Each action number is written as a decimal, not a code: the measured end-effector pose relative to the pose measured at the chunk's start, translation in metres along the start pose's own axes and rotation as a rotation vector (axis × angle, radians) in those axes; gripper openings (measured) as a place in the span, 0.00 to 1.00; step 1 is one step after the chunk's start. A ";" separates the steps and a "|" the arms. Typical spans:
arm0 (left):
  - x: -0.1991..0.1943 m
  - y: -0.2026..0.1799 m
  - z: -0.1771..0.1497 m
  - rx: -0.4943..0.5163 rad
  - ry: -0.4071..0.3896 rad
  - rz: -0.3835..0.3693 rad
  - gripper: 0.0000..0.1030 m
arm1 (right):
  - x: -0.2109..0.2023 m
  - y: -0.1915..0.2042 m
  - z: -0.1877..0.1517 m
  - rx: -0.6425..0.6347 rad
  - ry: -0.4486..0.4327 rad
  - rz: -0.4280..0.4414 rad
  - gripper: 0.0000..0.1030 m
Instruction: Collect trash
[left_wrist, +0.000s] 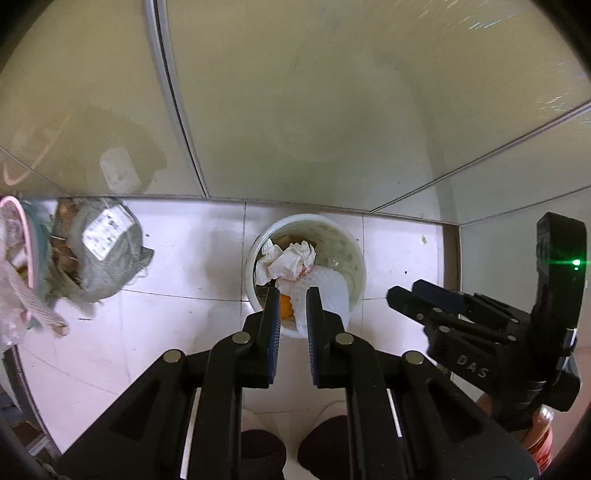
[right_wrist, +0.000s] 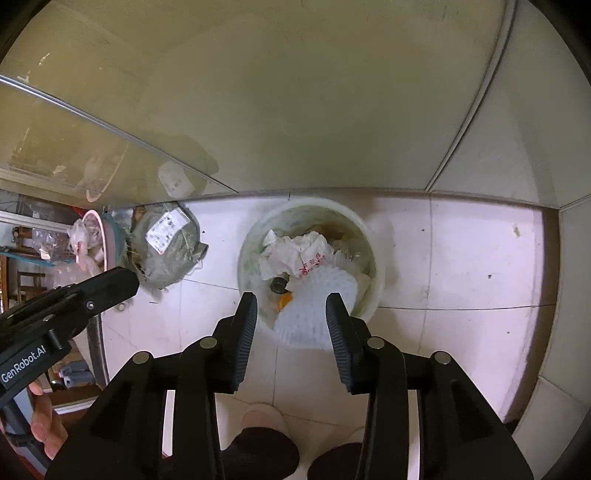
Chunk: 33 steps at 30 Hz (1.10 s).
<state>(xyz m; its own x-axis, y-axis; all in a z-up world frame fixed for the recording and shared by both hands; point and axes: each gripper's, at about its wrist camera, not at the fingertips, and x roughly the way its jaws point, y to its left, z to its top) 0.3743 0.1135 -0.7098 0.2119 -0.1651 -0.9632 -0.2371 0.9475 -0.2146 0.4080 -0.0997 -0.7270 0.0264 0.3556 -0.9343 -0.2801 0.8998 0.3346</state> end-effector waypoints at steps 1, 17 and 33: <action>-0.016 -0.005 0.000 0.004 -0.007 0.005 0.10 | -0.017 0.004 0.000 -0.007 -0.004 -0.001 0.34; -0.415 -0.126 -0.023 0.103 -0.389 -0.029 0.25 | -0.434 0.124 -0.017 -0.198 -0.458 -0.038 0.35; -0.685 -0.145 -0.175 0.279 -0.861 -0.085 0.70 | -0.667 0.250 -0.177 -0.288 -0.958 -0.139 0.42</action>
<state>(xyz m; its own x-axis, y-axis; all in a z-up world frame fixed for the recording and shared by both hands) 0.0972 0.0410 -0.0474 0.8801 -0.0817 -0.4677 0.0260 0.9919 -0.1243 0.1505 -0.1563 -0.0418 0.8007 0.4194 -0.4278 -0.4334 0.8985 0.0695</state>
